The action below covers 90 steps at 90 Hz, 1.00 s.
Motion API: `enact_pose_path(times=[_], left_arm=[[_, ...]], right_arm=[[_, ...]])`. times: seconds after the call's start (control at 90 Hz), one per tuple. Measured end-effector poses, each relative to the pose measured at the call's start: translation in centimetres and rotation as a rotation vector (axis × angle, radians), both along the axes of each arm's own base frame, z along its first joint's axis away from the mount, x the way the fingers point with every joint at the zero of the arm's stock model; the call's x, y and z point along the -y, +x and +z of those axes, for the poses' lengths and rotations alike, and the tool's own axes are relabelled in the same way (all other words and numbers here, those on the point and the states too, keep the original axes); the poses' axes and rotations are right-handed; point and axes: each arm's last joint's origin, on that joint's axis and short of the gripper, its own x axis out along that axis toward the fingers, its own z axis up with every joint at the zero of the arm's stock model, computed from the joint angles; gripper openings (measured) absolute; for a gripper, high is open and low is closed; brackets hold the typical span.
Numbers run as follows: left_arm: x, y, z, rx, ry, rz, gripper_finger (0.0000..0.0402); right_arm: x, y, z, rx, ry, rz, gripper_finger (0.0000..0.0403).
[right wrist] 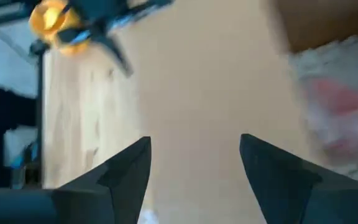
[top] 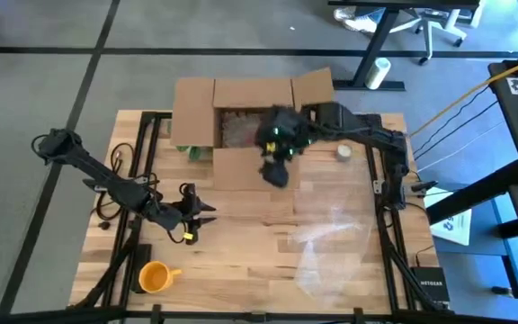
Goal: Wrap mug
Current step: Prepare the bubble wrap
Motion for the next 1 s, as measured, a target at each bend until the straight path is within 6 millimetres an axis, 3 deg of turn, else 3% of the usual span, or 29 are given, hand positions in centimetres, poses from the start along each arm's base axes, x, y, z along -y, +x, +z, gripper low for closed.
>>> enact_pose_path(times=[0.311,0.422,0.578,0.622,0.822,1.0], left_arm=[[1.0,-0.5,0.0,0.002,-0.001,-0.052,0.0117],[1.3,-0.6,0.1,0.007,0.000,-0.069,0.0117],[1.5,-0.7,0.1,0.014,0.007,-0.089,0.0117],[1.6,-0.7,0.2,0.023,0.005,-0.094,0.0117],[1.9,-0.4,0.7,0.074,-0.007,-0.121,0.0117],[1.9,-0.4,0.8,0.079,-0.015,-0.130,0.0117]], right_arm=[[-9.7,-2.8,-1.6,-0.197,-0.054,-0.056,0.0213],[-13.6,-4.5,-2.2,-0.212,-0.066,-0.088,0.0156],[-18.9,-7.2,-3.6,-0.199,-0.120,-0.158,0.0030],[-20.3,-8.2,-3.9,-0.182,-0.131,-0.181,0.0013],[-25.5,-12.7,-5.8,-0.102,-0.132,-0.338,0.0004],[-28.8,-16.9,-9.7,-0.089,-0.116,-0.511,0.0000]])
